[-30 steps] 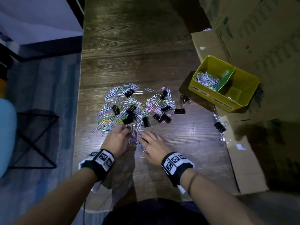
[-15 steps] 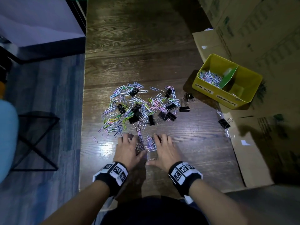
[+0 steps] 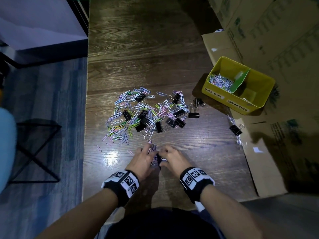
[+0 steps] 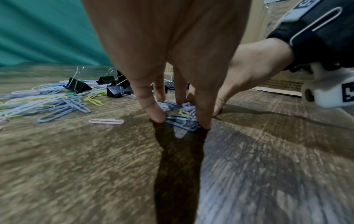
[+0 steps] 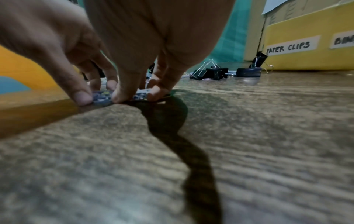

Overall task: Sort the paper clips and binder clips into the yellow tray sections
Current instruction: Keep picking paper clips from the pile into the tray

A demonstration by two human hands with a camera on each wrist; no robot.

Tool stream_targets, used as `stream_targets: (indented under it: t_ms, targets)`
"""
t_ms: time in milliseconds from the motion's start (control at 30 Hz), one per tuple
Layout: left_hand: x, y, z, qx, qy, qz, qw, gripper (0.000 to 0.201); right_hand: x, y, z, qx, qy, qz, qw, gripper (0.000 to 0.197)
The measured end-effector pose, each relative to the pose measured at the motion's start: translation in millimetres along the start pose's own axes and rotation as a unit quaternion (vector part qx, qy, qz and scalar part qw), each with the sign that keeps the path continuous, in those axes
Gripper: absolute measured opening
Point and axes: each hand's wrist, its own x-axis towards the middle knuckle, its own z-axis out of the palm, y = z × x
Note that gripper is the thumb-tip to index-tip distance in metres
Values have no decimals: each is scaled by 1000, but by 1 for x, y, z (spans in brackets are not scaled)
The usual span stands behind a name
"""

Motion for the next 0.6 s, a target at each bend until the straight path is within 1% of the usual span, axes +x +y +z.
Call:
stream_targets:
  t_ms: [67,167,300,333,367,433,500,567,600]
  targets:
    - [1,-2,0,-9,3,10,1000,44,0,1,-3,3,-6,-12,1000,38]
    - [3,-6,-4,-14,0,31,999,35,0,0,-6,-20,-23,-22,999,29]
    - [3,-8,-11,9,20,92,996,20,3,0,-8,-70,-46,-12,996,25]
    - [5,-8,-11,7,15,97,995,19,3,-1,-9,-78,-47,-13,996,25]
    - [7,-10,-11,1,30,107,994,21,3,-1,-12,-87,-50,-12,995,26]
    - [12,-12,-15,-35,51,105,993,24,3,0,-19,-78,-63,4,995,31]
    - [14,-16,-20,-48,80,111,989,15,5,5,-26,-61,-59,20,996,33]
    - [14,-19,-22,-84,105,120,984,14,6,11,-33,-9,-32,34,999,31]
    - [13,-20,-26,-114,114,110,981,14,5,14,-35,27,-13,33,999,30]
